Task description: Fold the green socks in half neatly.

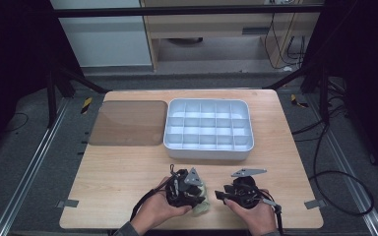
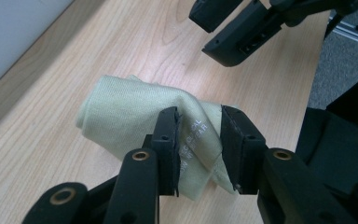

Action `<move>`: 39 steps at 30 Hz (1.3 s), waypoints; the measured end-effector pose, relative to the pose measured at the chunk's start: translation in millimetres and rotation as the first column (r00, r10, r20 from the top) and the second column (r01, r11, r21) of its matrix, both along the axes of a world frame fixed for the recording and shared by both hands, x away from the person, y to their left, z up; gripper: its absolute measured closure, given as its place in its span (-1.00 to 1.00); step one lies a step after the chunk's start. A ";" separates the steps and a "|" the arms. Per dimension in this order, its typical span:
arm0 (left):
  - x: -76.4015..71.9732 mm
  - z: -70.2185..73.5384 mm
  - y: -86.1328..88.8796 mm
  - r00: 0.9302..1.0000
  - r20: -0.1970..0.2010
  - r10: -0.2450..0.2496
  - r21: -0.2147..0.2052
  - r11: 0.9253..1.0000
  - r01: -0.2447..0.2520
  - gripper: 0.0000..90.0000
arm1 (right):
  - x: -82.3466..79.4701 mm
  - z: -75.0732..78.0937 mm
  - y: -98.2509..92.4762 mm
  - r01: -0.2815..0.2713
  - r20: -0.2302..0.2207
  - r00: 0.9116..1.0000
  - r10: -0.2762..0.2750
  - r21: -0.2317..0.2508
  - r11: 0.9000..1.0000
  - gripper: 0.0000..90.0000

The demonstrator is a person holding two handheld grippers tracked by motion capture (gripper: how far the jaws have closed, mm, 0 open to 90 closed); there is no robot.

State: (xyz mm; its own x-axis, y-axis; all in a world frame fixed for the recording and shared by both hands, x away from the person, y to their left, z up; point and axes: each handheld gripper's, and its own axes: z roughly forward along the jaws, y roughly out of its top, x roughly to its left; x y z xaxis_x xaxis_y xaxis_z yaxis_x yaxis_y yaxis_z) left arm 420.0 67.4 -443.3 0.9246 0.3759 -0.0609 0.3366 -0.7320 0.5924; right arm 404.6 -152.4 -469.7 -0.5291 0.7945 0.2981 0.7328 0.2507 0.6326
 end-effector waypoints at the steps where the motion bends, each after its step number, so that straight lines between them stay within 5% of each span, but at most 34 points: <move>1: 0.7 -0.1 -0.1 1.000 0.003 0.005 -0.004 1.000 -0.005 0.50 | -0.3 0.3 0.0 0.003 -0.003 1.000 -0.003 0.002 1.000 0.20; 5: 4.7 -1.9 -2.2 1.000 0.007 0.021 -0.022 1.000 -0.021 0.51 | -0.8 0.1 -1.4 0.006 -0.004 1.000 -0.006 0.002 1.000 0.20; 11: 8.6 -15.5 -13.1 1.000 -0.014 0.006 0.031 1.000 -0.005 0.56 | -0.5 -1.3 -4.8 0.011 -0.005 1.000 -0.011 0.003 1.000 0.20; 17: 13.2 -23.2 -17.2 0.999 -0.044 0.000 0.032 0.999 0.002 0.58 | -0.5 -1.5 -7.1 0.014 -0.005 1.000 -0.014 0.003 1.000 0.20; 39: -3.6 0.3 7.4 1.000 -0.002 0.010 -0.029 1.000 -0.010 0.30 | 1.8 6.6 -2.7 0.011 0.011 1.000 -0.011 0.009 1.000 0.15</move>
State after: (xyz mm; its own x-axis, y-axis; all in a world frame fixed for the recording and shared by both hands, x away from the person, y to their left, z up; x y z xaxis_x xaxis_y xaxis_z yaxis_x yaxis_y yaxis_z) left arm 416.4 74.8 -443.0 0.9207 0.3832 -0.0739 0.3451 -0.7108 0.6130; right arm 406.4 -155.1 -463.1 -0.5234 0.7977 0.2995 0.7287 0.2369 0.6425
